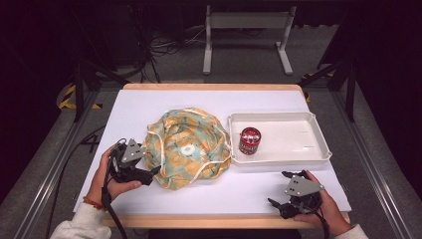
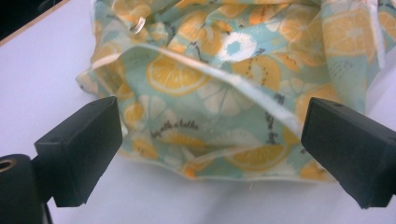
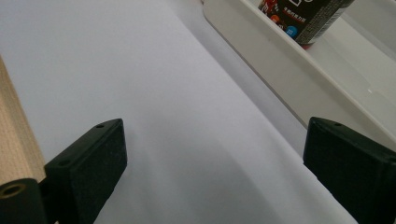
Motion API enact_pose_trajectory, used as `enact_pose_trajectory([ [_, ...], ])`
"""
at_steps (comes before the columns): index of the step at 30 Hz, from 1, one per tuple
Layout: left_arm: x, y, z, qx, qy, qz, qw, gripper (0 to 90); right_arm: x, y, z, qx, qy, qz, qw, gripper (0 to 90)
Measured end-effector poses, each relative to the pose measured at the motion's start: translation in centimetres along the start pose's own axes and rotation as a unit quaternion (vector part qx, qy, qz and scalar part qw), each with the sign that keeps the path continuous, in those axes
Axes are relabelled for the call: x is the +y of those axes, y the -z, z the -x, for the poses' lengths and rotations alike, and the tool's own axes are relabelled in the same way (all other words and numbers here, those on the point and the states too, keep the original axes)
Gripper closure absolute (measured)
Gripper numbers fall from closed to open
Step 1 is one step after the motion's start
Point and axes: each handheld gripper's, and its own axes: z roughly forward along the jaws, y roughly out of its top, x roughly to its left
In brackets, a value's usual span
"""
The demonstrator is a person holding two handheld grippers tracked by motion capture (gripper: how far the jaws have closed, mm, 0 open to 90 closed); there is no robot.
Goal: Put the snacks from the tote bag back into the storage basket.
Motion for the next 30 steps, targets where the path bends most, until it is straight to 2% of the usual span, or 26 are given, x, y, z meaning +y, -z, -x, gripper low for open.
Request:
enact_pose_trajectory([
  [7,-2.2,0.2,-0.6,0.000,0.010,0.005,0.9999,6.1,0.0,0.1,0.0,-0.001,0.001,0.002,1.0000,6.8],
  [13,-4.0,-0.2,-1.0,0.006,0.024,-0.012,0.9996,6.2,0.0,0.1,0.0,-0.003,-0.001,0.004,1.0000,6.9],
  [18,-5.3,-0.3,-1.1,0.002,0.038,-0.010,0.9992,6.4,0.0,0.1,0.0,-0.002,-0.001,0.004,1.0000,6.9],
  [21,-6.2,-0.3,-1.1,-0.002,0.052,-0.006,0.9987,6.3,0.0,0.2,0.0,-0.003,-0.001,0.004,1.0000,6.9],
  [25,-7.6,-0.2,-1.1,-0.010,0.081,0.010,0.9966,6.2,0.0,0.2,0.0,-0.003,-0.001,0.004,1.0000,6.9],
  [27,-8.1,-0.2,-1.1,-0.010,0.086,0.006,0.9962,5.8,0.0,0.2,0.0,-0.003,-0.001,0.004,1.0000,6.9],
  [30,-8.8,0.1,-0.8,-0.016,0.101,0.022,0.9945,6.0,0.0,0.2,0.0,-0.003,0.000,0.004,1.0000,6.9],
])
